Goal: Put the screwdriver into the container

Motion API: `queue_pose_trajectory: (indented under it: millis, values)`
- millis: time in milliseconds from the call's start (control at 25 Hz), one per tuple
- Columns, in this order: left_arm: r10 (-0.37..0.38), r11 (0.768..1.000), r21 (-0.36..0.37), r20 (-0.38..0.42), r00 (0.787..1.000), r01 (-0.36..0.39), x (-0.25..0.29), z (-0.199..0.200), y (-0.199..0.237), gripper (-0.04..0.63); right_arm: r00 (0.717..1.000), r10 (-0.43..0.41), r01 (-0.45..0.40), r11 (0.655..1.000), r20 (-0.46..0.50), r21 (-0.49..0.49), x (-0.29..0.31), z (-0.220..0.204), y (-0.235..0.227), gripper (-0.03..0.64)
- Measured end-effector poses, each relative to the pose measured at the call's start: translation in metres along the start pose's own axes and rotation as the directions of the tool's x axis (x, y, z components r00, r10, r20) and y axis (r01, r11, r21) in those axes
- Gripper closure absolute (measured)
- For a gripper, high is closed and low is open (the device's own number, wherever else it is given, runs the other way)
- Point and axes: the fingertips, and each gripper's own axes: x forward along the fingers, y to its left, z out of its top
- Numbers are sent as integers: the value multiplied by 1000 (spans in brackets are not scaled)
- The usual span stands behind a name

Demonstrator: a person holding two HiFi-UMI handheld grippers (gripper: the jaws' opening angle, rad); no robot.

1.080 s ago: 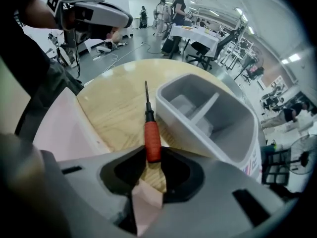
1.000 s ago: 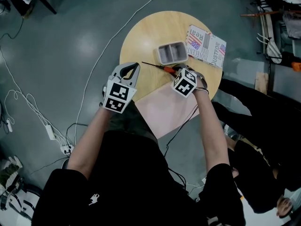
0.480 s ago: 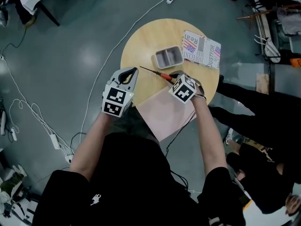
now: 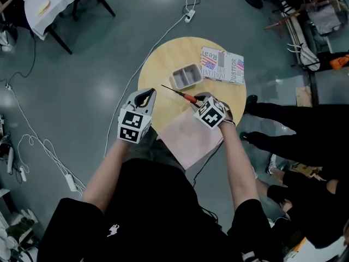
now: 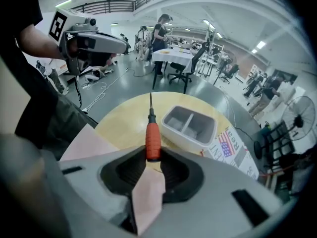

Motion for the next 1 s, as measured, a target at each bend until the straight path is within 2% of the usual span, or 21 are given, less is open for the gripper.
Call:
queue_pose_trajectory:
  millis: [280, 600, 800, 1000]
  values:
    - [-58, 996, 63, 31, 998, 56, 4, 23, -13, 592, 996, -87, 85, 992, 24, 94, -30, -10, -10, 525]
    - [-194, 974, 125, 17, 981, 190, 38, 44, -19, 592, 987, -163, 160, 962, -7, 220, -48, -18, -25, 525]
    - [-262, 952, 162, -16, 965, 261, 56, 46, -20, 592, 979, -196, 205, 936, -61, 284, -54, -25, -32, 525]
    - [-301, 939, 168, -27, 953, 301, 78, 48, -10, 592, 957, -245, 283, 909, -155, 306, -58, -31, -52, 525]
